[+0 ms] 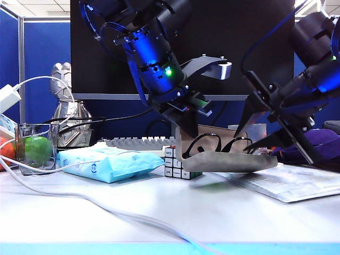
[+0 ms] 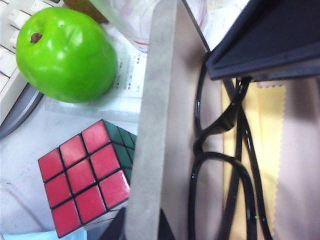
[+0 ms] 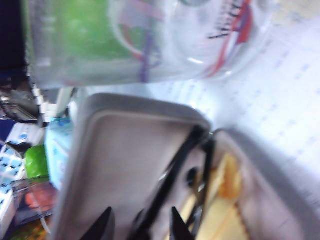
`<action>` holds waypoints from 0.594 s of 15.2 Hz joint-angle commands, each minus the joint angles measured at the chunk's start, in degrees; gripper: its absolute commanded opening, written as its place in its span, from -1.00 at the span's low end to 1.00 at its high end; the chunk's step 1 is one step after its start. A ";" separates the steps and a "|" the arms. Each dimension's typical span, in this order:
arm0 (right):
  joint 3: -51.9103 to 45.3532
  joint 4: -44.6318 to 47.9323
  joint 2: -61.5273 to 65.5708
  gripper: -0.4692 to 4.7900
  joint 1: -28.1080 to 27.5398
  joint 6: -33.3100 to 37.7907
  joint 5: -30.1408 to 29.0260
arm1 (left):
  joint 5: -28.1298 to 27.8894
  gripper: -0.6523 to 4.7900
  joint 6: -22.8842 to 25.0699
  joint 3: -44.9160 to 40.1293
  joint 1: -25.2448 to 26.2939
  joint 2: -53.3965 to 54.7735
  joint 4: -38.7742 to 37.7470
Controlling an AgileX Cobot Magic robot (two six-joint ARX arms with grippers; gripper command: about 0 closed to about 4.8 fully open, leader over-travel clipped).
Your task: Pick up the glasses, fold the temples of the glasses, place the glasses into the glasses case, and finally close the glasses case.
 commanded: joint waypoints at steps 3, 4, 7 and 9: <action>0.22 1.79 1.49 -0.51 0.09 1.11 0.26 | 0.09 -0.78 -0.13 0.24 -0.15 -0.52 1.53; 0.22 2.71 1.46 -0.59 0.09 1.11 -0.92 | 0.07 -0.78 -0.11 0.24 -0.15 -0.52 1.53; 0.22 3.87 1.42 -0.83 0.07 1.03 -4.59 | 0.07 -0.79 -0.11 0.24 -0.15 -0.52 1.53; 0.20 3.87 1.20 -0.83 0.02 0.63 -6.91 | 0.04 -0.79 -0.11 0.24 -0.11 -0.52 1.51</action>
